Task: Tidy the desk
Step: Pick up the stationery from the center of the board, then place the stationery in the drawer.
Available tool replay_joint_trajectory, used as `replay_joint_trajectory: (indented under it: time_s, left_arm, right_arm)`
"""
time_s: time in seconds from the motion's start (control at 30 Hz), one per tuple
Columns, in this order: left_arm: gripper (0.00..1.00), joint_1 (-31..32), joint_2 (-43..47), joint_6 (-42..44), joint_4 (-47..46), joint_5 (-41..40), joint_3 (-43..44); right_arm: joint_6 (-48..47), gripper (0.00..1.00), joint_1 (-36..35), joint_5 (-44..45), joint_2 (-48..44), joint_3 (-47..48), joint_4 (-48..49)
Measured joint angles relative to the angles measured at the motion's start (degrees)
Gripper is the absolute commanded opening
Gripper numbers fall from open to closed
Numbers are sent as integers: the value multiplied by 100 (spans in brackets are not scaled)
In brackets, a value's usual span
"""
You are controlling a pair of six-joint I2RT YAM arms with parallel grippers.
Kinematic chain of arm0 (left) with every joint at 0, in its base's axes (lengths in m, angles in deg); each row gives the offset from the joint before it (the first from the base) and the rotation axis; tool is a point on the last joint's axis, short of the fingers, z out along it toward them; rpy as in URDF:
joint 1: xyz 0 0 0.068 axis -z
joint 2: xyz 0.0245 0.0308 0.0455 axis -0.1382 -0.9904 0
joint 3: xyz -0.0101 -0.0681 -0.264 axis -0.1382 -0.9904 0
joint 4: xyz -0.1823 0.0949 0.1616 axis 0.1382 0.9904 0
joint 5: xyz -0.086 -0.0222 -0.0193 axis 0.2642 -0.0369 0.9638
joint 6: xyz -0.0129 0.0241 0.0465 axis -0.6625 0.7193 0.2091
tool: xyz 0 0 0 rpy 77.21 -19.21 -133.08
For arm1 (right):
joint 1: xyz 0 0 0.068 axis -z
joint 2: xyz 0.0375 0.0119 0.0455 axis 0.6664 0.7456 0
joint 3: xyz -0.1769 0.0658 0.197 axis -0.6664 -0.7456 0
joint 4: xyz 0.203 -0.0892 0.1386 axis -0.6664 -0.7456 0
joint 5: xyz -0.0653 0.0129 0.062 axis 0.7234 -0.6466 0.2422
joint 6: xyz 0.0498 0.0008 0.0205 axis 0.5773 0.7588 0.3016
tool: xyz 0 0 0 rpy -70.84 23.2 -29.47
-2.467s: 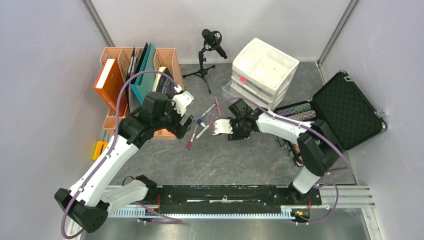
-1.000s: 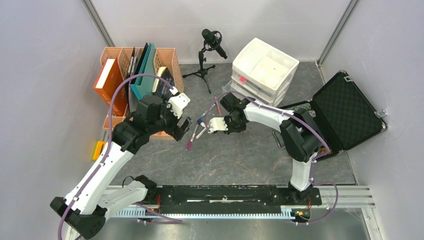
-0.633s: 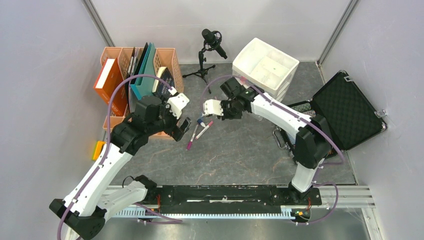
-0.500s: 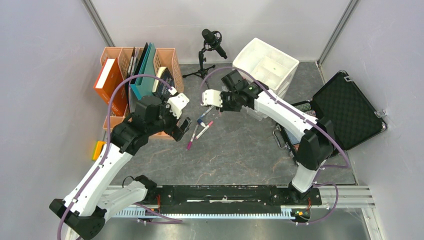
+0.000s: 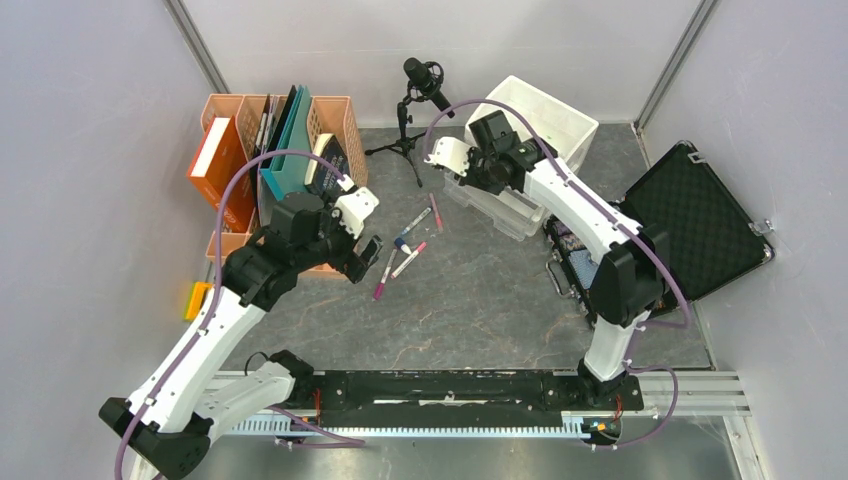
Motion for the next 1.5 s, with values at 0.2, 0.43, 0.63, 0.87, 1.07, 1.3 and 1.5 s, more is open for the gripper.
replay_joint_trajectory:
  time_s: [0.2, 0.43, 0.63, 0.87, 1.07, 1.3, 1.5]
  left_arm:
    - [100, 0, 0, 4, -39, -2, -63]
    - [100, 0, -157, 170, -61, -4, -120]
    - [100, 0, -490, 365, -262, -35, -234]
    - [100, 0, -1119, 892, -909, -140, -501]
    - [100, 0, -1886, 2109, -1445, 184, -595]
    - [92, 0, -2929, 4052, -1502, 835, -393]
    - [90, 0, -4044, 5080, -1088, 1082, 549]
  right_arm:
    - [7, 23, 262, 107, 260, -2, -7]
    - [28, 45, 459, 138, 299, -105, 0]
    - [39, 55, 428, 85, 295, -144, 2]
    - [122, 55, 435, -83, 85, -284, -4]
    - [302, 55, 444, -511, -542, -468, 15]
    - [479, 55, 444, -925, -1401, -931, 96]
    - [538, 54, 444, -1062, -1849, -1423, 168]
